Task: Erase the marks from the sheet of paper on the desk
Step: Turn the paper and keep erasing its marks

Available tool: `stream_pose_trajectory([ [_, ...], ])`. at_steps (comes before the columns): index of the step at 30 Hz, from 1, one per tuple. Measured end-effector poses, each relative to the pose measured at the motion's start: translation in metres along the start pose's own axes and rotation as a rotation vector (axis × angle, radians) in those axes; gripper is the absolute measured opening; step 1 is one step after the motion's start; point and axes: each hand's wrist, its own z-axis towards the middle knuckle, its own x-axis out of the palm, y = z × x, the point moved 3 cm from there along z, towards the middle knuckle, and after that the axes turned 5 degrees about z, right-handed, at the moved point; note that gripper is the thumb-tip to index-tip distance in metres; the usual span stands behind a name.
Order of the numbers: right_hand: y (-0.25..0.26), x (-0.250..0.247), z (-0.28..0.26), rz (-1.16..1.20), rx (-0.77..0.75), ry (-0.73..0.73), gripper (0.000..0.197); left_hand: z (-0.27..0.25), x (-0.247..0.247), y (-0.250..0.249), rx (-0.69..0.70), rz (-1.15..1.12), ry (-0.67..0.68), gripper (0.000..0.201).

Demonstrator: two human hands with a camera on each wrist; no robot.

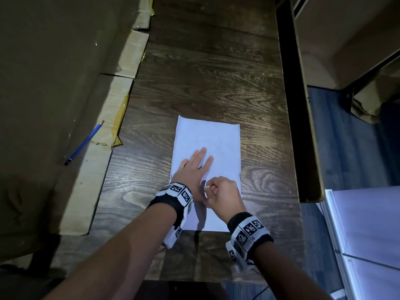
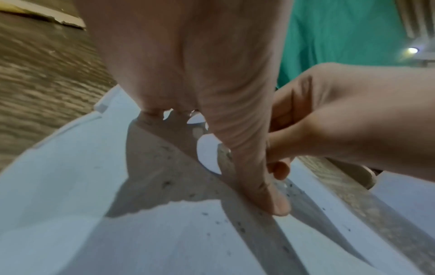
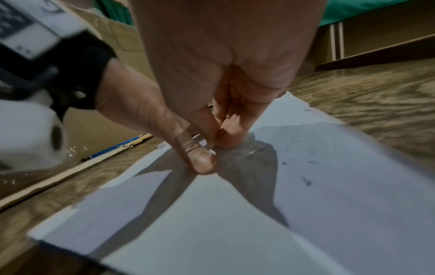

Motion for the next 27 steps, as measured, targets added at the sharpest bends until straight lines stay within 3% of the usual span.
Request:
stream_pose_trajectory([
  [5,0.006,-0.007,0.017,0.007,0.018,-0.093,0.012,0.002,-0.002,-0.001,0.008,0.036,0.048,0.138],
  [8,0.001,-0.003,0.004,0.052,0.039,-0.144,0.012,0.003,0.002,0.002,-0.003,0.050,0.036,0.135],
  [13,-0.005,-0.009,-0.004,0.026,0.001,-0.070,0.010,0.003,0.004,0.004,-0.001,0.082,0.036,0.137],
  [16,-0.006,-0.019,0.023,0.006,-0.011,-0.151,0.012,0.004,0.004,0.004,-0.004,0.100,0.049,0.143],
  [19,-0.012,-0.015,0.010,0.001,-0.006,-0.194,0.014,0.003,0.003,0.001,-0.020,0.113,0.057,0.143],
  [23,-0.017,-0.011,-0.023,-0.042,-0.039,-0.081,0.014,0.005,0.002,-0.003,-0.045,0.124,0.060,0.144],
  [27,-0.013,-0.030,0.022,-0.078,-0.051,-0.153,0.015,0.004,0.002,-0.005,-0.042,0.130,0.076,0.143],
])
